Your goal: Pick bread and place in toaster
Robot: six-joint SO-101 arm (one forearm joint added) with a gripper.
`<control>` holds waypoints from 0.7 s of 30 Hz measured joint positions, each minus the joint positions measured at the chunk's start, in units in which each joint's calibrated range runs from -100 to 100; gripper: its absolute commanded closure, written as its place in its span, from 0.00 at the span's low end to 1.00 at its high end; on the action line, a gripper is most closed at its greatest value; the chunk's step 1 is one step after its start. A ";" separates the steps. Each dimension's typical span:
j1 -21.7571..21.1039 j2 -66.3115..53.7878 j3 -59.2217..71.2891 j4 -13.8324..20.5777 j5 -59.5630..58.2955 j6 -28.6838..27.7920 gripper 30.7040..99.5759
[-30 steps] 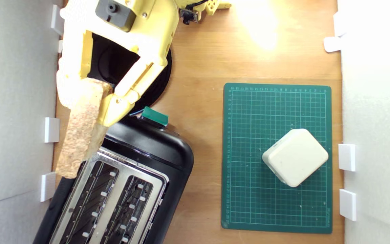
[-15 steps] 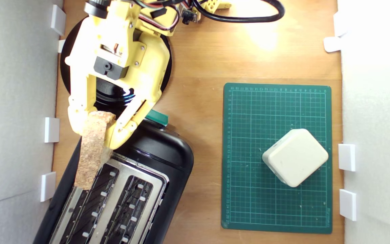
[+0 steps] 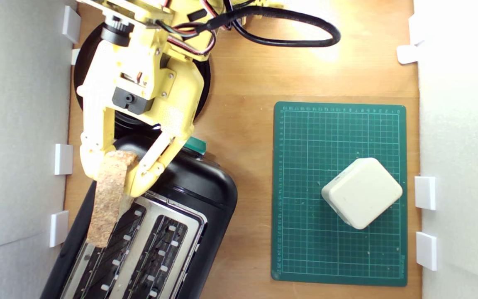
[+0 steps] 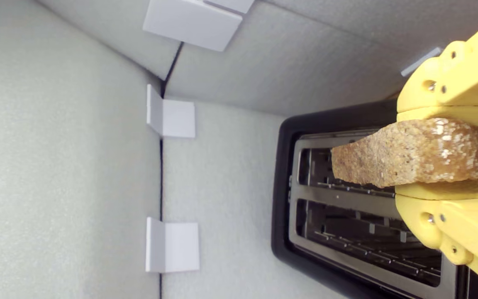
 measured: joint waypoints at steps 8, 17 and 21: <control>0.00 1.34 0.00 0.00 -3.39 0.00 0.55; 0.00 3.44 0.00 0.00 -3.64 0.00 0.55; -0.09 3.44 0.00 -0.09 -3.73 0.00 0.55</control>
